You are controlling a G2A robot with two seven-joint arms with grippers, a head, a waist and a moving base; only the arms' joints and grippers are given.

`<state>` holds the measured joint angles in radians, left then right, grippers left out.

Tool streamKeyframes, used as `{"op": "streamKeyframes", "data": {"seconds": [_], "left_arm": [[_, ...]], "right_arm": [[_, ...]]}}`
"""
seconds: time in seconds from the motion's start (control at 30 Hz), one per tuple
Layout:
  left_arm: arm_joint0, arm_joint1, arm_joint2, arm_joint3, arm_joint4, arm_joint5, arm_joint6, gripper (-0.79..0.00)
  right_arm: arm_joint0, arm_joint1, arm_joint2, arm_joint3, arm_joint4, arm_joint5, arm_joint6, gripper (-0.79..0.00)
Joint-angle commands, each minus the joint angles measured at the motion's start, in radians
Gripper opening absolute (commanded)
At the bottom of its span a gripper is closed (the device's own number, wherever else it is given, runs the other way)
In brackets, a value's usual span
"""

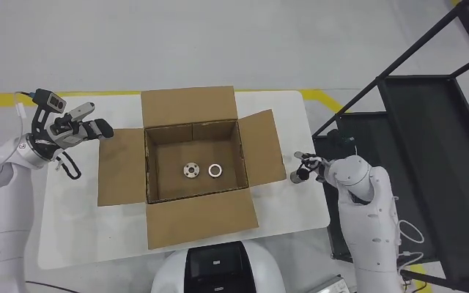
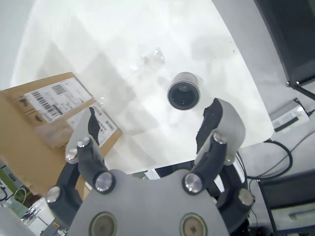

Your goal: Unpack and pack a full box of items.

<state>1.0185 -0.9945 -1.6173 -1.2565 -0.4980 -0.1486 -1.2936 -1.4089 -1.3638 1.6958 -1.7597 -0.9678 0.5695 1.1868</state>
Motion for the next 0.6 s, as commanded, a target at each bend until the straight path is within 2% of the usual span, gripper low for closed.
{"op": "streamKeyframes", "data": {"seconds": [0.0, 0.23, 0.57], "left_arm": [[0.000, 0.000, 0.000, 0.000, 0.000, 0.000, 0.000, 0.000], [0.000, 0.000, 0.000, 0.000, 0.000, 0.000, 0.000, 0.000], [0.000, 0.000, 0.000, 0.000, 0.000, 0.000, 0.000, 0.000]], "right_arm": [[0.017, 0.002, -0.016, 0.043, -0.025, 0.015, 0.014, 0.000], [0.079, 0.004, -0.070, 0.189, -0.060, 0.041, 0.023, 0.000], [0.151, 0.005, -0.104, 0.325, -0.054, 0.054, -0.004, 0.000]]}}
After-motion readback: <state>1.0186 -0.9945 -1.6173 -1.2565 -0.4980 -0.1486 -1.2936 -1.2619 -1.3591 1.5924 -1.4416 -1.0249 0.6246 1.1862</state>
